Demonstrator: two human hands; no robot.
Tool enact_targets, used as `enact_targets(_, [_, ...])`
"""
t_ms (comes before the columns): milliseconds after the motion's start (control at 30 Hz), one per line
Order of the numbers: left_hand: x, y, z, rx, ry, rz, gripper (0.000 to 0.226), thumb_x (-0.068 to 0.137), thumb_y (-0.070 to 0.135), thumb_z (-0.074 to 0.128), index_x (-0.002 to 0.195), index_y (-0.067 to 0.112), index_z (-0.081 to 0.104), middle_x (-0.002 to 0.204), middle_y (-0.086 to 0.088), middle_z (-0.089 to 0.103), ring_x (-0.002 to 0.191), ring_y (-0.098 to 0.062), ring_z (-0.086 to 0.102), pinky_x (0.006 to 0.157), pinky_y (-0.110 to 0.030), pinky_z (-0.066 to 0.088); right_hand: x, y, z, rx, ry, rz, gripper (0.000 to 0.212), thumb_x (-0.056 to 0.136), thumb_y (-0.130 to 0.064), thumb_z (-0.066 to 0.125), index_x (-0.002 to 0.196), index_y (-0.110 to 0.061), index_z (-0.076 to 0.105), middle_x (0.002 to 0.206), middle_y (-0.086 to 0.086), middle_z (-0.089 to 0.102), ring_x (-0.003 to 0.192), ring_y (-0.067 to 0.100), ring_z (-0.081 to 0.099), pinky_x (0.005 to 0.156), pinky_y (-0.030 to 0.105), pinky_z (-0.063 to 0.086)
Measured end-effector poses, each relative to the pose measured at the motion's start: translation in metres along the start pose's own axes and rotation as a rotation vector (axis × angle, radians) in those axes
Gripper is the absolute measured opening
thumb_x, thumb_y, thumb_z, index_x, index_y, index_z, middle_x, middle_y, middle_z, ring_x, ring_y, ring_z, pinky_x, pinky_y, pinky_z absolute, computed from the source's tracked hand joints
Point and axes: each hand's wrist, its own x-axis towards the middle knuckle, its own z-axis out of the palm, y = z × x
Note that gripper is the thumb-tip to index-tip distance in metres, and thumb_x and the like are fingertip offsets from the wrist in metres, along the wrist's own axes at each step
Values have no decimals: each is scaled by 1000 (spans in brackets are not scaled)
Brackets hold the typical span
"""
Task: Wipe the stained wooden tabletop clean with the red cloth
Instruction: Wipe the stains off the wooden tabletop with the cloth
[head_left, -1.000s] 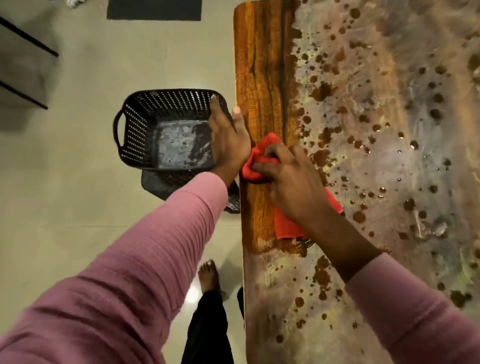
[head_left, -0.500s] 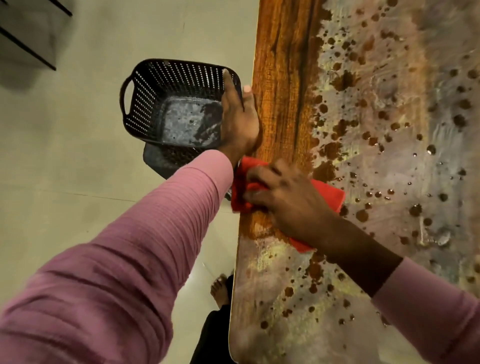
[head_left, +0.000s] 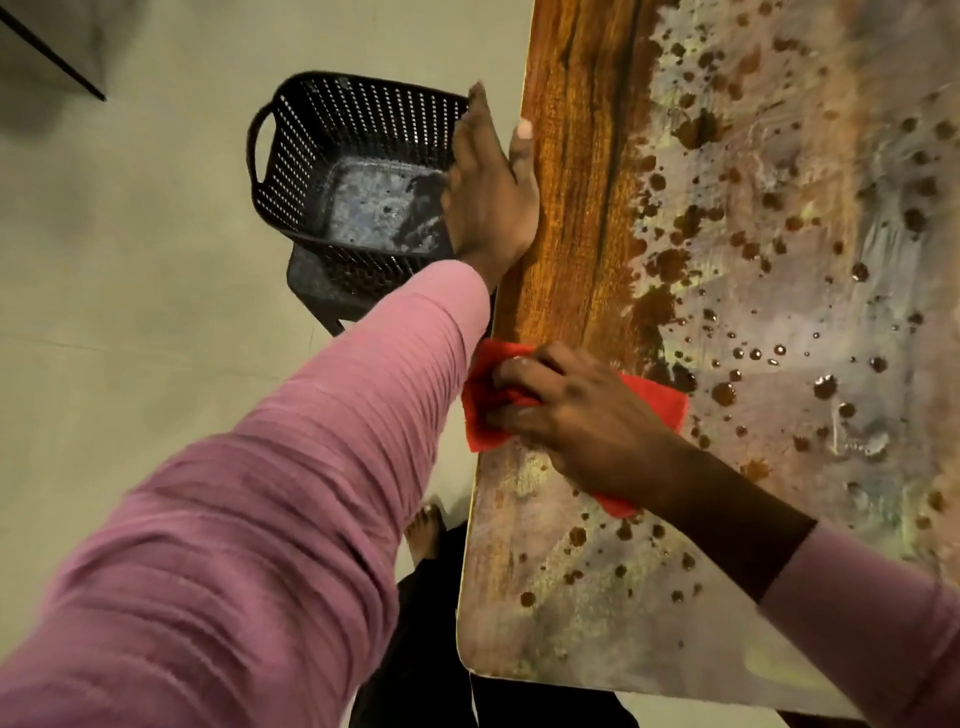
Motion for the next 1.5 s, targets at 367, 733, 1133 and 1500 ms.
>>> enact_targets(367, [-74,-35,-11,-172,-158,-32,65,104,44,27,156,26,-7,164,-11,1,149,-34,14,114,-55,22,-16,-27,13,-12,41,11,36,81,-22,66,117,-30,65,124,1,53,99,24,47,74,41,44])
enact_targets(733, [-121,-44,-18,-124,-137,48,64,105,40,31,157,20,1,164,-12,4,149,-30,14,116,-54,22,-37,-68,27,-24,105,63,32,80,-22,70,112,-25,69,121,5,58,95,28,50,72,42,44])
enact_targets(1133, [-123,-46,-16,-105,-41,34,60,105,41,25,157,21,3,163,-14,8,147,-36,22,111,-58,28,-48,-82,29,-31,97,196,39,80,-15,65,118,-24,66,127,5,54,101,28,46,79,42,45])
enact_targets(1500, [-121,-45,-17,7,30,68,60,105,40,27,157,16,8,162,-14,15,146,-30,24,112,-55,33,-82,-106,38,22,3,77,37,78,-20,69,114,-25,67,125,5,56,102,25,49,76,42,48])
